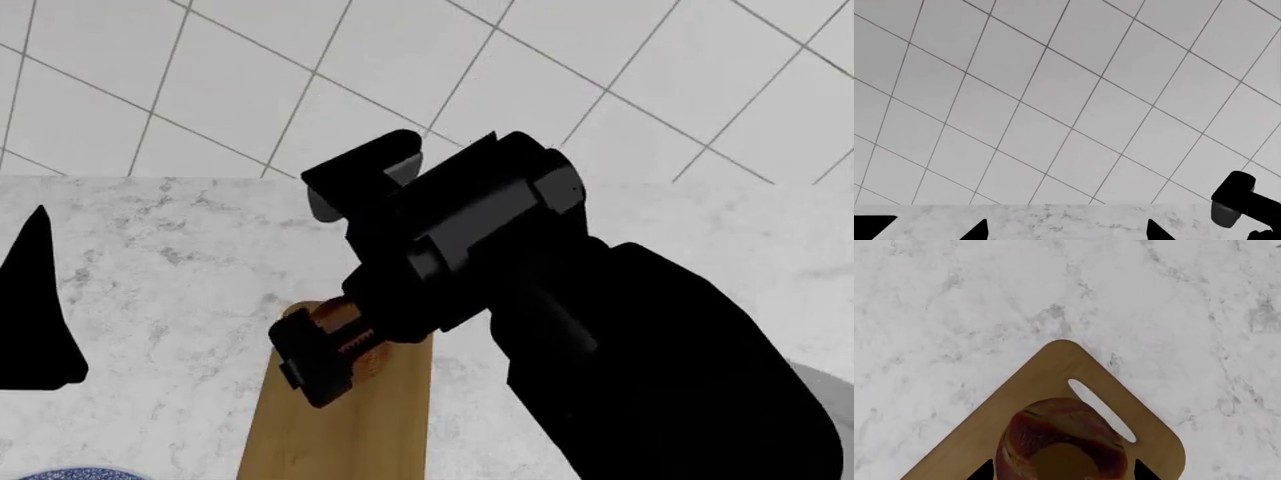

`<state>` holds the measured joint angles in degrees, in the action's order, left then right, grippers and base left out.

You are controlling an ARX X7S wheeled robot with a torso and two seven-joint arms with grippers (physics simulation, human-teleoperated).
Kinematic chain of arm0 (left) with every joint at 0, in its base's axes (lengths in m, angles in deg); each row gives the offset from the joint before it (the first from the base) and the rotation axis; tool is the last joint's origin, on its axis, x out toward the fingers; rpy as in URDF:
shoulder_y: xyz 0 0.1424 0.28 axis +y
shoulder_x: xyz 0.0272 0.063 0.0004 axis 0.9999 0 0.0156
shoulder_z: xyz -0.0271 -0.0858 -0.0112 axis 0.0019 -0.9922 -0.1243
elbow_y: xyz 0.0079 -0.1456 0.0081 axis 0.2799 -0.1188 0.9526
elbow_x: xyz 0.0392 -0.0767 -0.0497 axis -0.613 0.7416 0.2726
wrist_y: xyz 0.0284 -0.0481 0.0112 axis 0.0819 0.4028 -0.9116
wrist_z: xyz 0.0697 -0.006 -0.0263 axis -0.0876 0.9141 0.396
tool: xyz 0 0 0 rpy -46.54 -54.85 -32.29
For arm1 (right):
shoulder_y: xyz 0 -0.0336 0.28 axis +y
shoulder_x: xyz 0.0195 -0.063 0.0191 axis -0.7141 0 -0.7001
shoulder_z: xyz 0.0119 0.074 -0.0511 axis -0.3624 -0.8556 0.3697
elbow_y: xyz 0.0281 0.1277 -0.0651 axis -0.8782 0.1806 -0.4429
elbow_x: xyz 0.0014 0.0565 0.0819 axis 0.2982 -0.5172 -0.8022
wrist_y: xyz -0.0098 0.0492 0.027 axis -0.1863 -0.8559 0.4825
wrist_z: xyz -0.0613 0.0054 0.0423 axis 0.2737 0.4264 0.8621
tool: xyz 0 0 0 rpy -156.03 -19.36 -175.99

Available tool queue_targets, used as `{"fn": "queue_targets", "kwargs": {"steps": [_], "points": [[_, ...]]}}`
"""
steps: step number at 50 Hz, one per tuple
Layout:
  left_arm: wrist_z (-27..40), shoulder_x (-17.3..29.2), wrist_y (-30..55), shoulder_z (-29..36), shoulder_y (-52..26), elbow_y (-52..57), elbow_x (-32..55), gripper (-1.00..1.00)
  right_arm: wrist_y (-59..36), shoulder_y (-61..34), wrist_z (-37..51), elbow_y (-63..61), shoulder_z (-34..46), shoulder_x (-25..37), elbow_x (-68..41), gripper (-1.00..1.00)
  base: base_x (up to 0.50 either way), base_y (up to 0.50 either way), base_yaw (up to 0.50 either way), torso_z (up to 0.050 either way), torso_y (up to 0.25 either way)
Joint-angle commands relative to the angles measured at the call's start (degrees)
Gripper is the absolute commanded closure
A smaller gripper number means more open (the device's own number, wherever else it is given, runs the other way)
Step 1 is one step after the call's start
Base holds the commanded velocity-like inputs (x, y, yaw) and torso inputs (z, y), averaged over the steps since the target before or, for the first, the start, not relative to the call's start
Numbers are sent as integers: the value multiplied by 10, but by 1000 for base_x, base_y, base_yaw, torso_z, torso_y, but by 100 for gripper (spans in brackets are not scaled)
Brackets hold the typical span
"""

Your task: Place all breads on the cutting board.

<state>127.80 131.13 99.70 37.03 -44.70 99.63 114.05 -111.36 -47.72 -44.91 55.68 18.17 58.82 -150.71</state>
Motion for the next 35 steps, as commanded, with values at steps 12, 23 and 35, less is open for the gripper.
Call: {"fn": "queue_targets", "kwargs": {"steps": [12, 23, 35], "points": [[16, 1, 4, 4, -18, 3, 17, -100, -84, -157, 73, -169, -58, 104, -64, -100, 0, 0, 0, 0, 0], [37, 4, 21, 14, -57, -2, 50, -100, -117, -186, 208, -316, -132, 211, -153, -100, 0, 0, 0, 0, 0], [34, 40, 70, 33, -201, -49, 223, -100, -140, -210, 302, -397, -194, 295, -253, -100, 0, 0, 0, 0, 0]]}}
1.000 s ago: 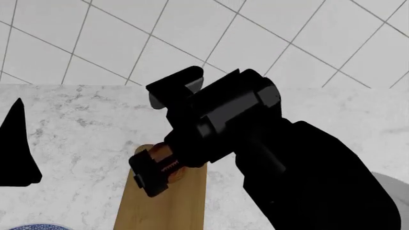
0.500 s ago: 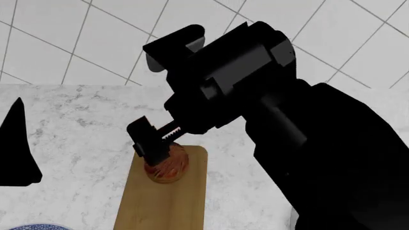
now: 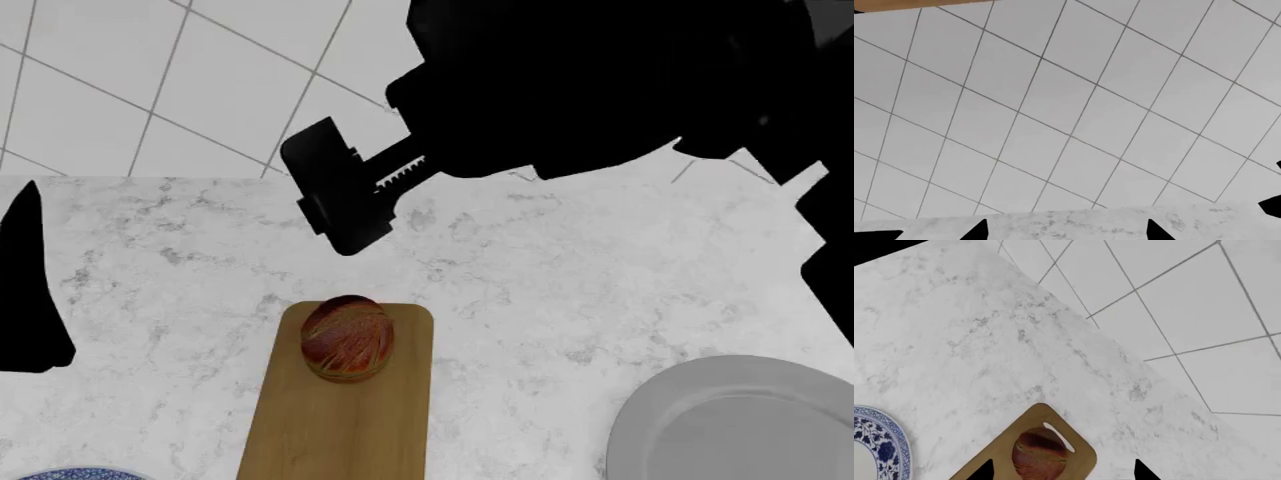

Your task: Place all breads on the cutting board.

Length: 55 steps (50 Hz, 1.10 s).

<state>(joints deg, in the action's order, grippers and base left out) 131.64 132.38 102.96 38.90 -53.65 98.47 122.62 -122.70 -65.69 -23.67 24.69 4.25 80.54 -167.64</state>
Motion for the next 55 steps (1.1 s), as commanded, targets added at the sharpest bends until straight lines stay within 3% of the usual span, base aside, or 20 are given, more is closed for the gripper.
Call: {"fn": "queue_targets", "kwargs": {"steps": [1, 7, 15, 27, 39, 55], "points": [[1, 38, 54, 23, -139, -48, 160, -100, -31, -35, 96, -93, -55, 84, -87, -100, 0, 0, 0, 0, 0], [-13, 72, 117, 58, -261, -118, 300, -100, -37, -52, 138, -125, -78, 116, -132, -100, 0, 0, 0, 0, 0], [-24, 94, 176, 105, -317, -167, 390, -100, -41, -64, 155, -146, -87, 138, -146, -100, 0, 0, 0, 0, 0], [23, 92, 233, 224, -442, -217, 575, -100, -53, -79, 159, -137, -86, 157, -143, -100, 0, 0, 0, 0, 0], [8, 116, 233, 269, -470, -224, 692, -100, -53, -80, 150, -126, -81, 162, -126, -100, 0, 0, 0, 0, 0], [24, 154, 251, 345, -461, -181, 747, -100, -50, -79, 144, -120, -78, 162, -116, -100, 0, 0, 0, 0, 0]]}}
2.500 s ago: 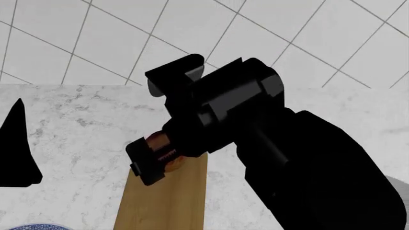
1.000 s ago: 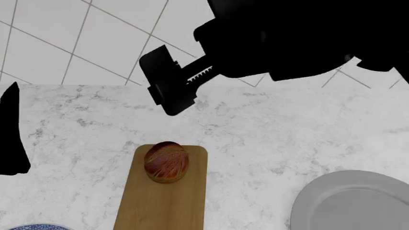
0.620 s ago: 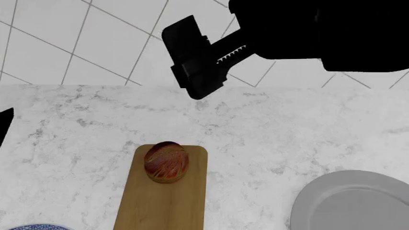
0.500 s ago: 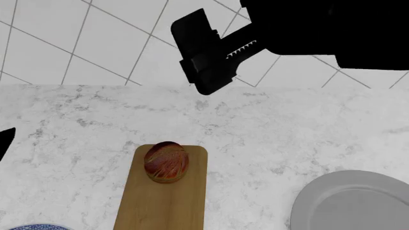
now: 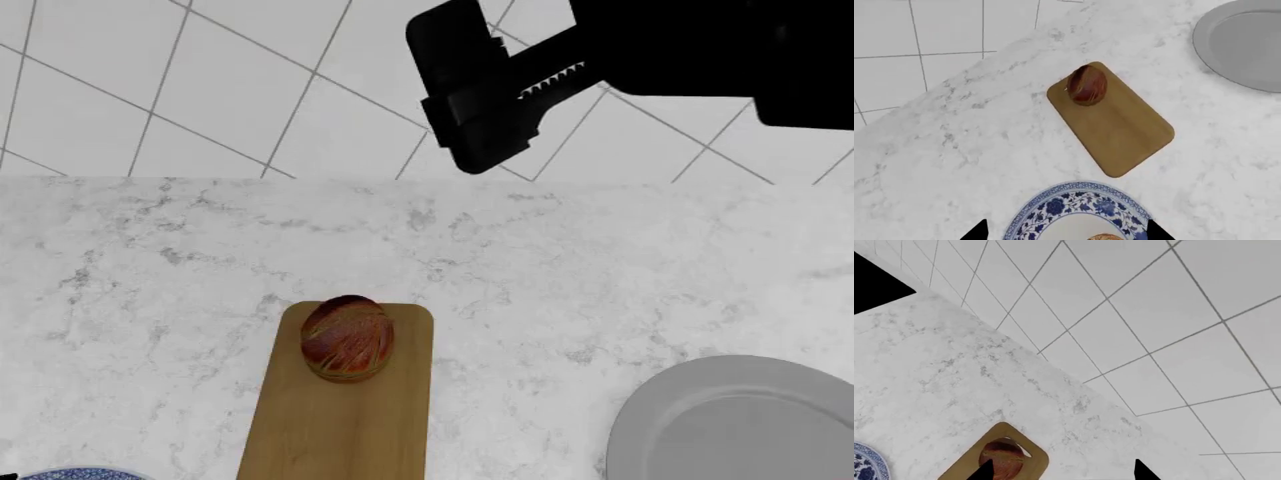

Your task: Place all breads on the cutting board.

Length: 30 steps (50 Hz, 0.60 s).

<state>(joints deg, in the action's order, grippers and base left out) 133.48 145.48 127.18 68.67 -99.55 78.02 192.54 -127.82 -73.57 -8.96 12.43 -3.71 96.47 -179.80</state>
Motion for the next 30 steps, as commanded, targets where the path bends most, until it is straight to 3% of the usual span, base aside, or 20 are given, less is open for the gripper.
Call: {"fn": "queue_targets", "kwargs": {"steps": [1, 30], "points": [[6, 22, 8, 50, -2, 27, 49, -100, 2, 2, -3, 2, 1, 4, 7, -100, 0, 0, 0, 0, 0], [-34, -18, 6, 94, 96, 58, -38, -100, 6, 10, 5, -9, -1, 15, 0, -100, 0, 0, 0, 0, 0]]}}
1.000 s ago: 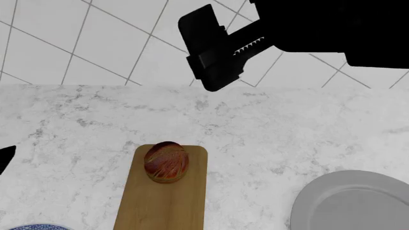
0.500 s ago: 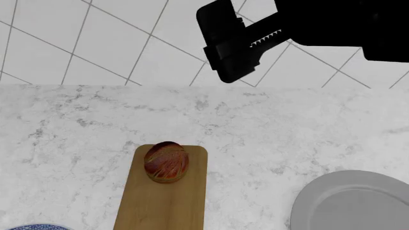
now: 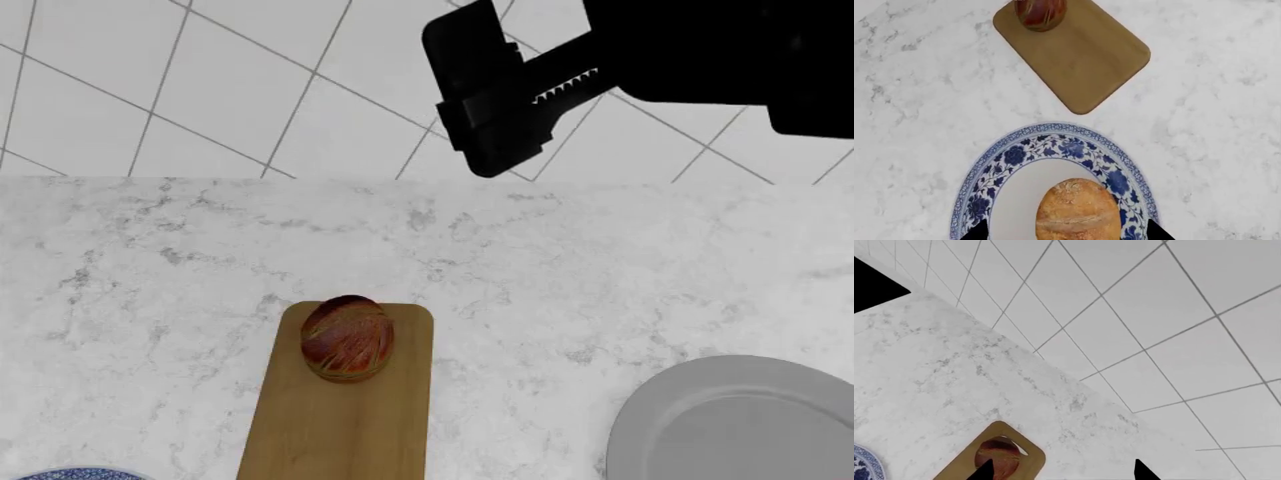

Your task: Place all breads on the cutting board.

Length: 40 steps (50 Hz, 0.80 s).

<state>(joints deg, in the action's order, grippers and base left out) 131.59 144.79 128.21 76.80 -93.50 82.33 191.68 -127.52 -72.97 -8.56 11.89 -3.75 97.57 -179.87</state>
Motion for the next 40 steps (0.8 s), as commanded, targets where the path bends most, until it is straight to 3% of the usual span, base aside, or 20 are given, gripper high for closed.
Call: {"fn": "queue_targets", "kwargs": {"steps": [1, 40], "points": [[-19, -10, -5, 12, 43, 17, -35, -100, 4, 5, 1, -3, -1, 4, 0, -100, 0, 0, 0, 0, 0], [-114, -10, -3, 3, 229, 29, -240, -100, 15, 28, 11, -23, -2, 21, -7, -100, 0, 0, 0, 0, 0]]}}
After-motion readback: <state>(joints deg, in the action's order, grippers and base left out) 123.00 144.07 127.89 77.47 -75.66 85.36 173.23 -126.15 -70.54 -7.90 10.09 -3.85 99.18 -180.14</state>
